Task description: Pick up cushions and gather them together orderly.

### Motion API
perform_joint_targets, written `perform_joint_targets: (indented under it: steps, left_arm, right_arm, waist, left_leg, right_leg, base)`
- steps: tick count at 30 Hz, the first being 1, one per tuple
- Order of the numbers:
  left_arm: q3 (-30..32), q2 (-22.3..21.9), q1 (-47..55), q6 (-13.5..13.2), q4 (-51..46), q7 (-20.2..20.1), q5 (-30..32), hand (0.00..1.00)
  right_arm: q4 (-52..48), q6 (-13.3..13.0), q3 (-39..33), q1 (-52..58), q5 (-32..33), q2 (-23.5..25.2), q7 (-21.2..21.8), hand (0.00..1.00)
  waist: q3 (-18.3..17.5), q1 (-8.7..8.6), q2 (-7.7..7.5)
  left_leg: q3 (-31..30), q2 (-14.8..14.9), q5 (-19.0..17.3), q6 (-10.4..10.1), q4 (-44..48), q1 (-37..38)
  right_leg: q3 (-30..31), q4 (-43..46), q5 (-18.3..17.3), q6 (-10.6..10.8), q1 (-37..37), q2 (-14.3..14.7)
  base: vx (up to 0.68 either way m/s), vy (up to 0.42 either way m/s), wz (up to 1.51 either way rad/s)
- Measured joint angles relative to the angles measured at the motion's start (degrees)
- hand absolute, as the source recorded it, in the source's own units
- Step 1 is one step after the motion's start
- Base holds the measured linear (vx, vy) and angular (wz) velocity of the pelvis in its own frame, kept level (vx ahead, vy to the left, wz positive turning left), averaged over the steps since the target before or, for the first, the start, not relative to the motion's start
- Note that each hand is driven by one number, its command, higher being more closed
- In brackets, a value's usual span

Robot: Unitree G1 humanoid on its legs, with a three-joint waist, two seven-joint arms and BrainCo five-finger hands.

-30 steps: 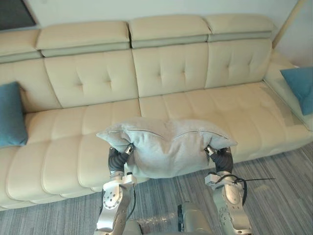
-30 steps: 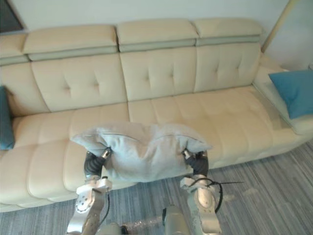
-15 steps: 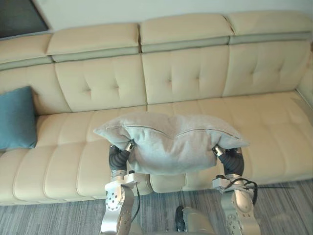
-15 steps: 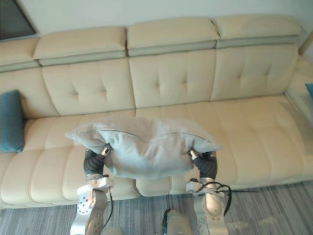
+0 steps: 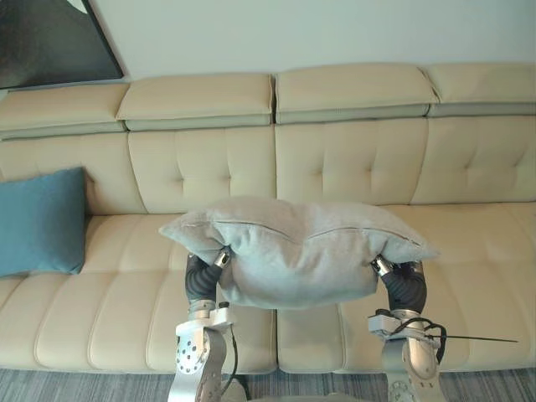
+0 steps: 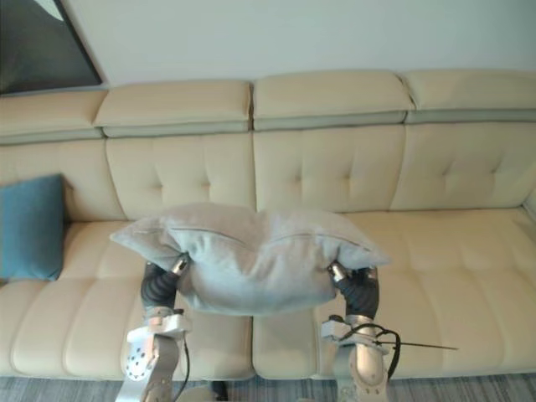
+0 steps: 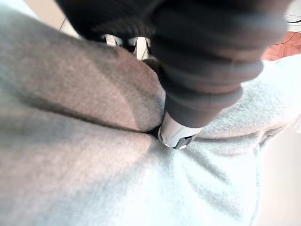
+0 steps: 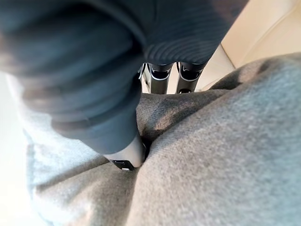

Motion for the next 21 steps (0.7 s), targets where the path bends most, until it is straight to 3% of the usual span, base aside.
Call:
perform_joint_targets:
  steps: [9, 12, 21]
  left_arm:
    - [-0.08, 0.6, -0.4, 0.05, 0.0, -0.15, 0.16, 1.0]
    - [0.16, 1.72, -3.88, 0.08, 0.01, 0.77, 0.24, 1.0]
    - [4.79, 2.78, -25.2, -0.91, 2.96, 8.45, 2.41, 1.0]
  right_arm:
    - [0.06, 0.0, -0.63, -1.54, -2.49, -0.28, -0.71, 1.0]
    - [0.14, 0.0, -1.07, -7.0, -4.69, -0.47, -2.68, 1.0]
    - [6.87, -0.12, -3.73, -30.32, -8.56, -3.17, -8.4, 1.0]
  waist:
    - [-0.56, -0.27, -0.07]
    - [-0.71, -0.49, -0.03]
    - [-0.11, -0.56, 0.27]
  left_leg:
    - [0.02, -0.48, 0.65, -0.47, -3.1, -0.8]
    - [-0.11, -0.32, 2.19, -0.45, -4.45, -3.01]
    - [-1.03, -0.36, 5.44, 0.38, -6.19, -8.8]
  right_leg:
    - [0.84, -3.78, 0.73, 1.32, -0.9, 0.52]
    - [0.99, -3.8, 1.61, 1.31, -3.7, 1.08]
    - [1.1, -2.1, 3.25, 1.19, -10.59, 1.55]
  base:
    - [0.01, 0.011, -0.06]
    - [-0.01, -0.007, 0.01]
    - [-0.03, 0.0, 0.05]
